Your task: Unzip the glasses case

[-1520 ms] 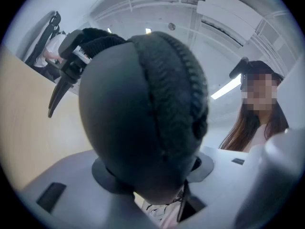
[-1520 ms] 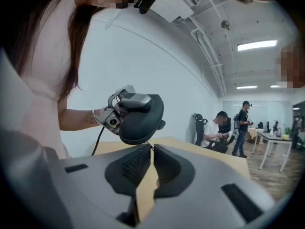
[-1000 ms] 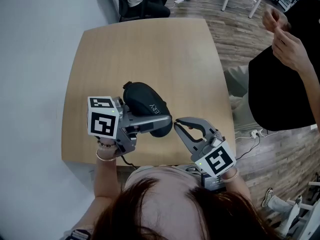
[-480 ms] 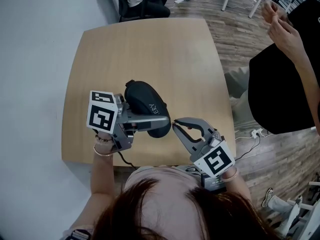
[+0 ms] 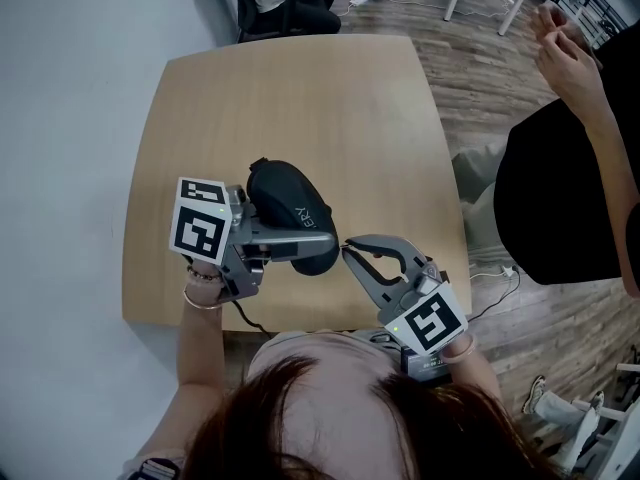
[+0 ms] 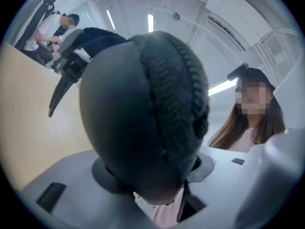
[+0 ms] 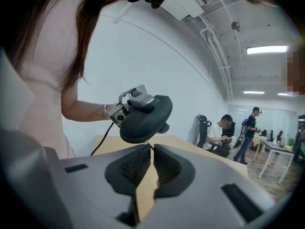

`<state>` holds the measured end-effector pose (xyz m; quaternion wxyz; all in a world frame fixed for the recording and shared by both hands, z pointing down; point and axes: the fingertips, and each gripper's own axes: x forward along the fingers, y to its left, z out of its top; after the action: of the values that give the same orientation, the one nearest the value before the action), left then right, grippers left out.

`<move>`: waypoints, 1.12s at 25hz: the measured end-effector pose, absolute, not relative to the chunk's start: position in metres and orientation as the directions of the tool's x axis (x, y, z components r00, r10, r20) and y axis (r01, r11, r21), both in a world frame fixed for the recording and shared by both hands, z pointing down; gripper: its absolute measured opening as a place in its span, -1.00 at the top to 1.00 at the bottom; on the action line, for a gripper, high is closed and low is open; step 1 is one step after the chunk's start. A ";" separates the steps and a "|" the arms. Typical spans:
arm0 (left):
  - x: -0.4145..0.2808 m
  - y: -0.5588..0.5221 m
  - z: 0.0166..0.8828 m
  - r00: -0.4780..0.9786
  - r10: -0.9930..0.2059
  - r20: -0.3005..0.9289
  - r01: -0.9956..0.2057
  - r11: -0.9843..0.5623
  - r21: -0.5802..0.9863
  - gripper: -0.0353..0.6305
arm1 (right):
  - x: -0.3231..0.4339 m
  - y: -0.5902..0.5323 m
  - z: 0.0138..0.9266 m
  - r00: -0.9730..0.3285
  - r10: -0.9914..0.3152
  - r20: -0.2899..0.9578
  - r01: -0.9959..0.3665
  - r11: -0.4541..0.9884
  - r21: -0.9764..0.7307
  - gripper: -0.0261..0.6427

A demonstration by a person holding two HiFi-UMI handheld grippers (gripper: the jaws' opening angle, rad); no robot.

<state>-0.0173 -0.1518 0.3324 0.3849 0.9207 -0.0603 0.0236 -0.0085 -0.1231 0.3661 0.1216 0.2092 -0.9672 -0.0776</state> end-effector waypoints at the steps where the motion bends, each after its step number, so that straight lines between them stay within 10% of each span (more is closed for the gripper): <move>1: -0.017 -0.152 0.332 0.992 -0.095 0.088 -0.130 -0.697 0.705 0.13 | -0.008 -0.123 0.366 -0.881 -0.425 0.207 -0.385 0.899 0.207 0.84; 28: -0.015 -0.146 0.326 0.998 -0.032 0.055 -0.062 -0.705 0.707 0.12 | -0.007 -0.113 0.363 -0.859 -0.439 0.261 -0.345 0.876 0.338 0.88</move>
<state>-0.0154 -0.1465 0.3259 0.3832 0.9231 -0.0256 0.0193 -0.0067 -0.1131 0.3634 0.1674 0.2056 -0.9539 -0.1409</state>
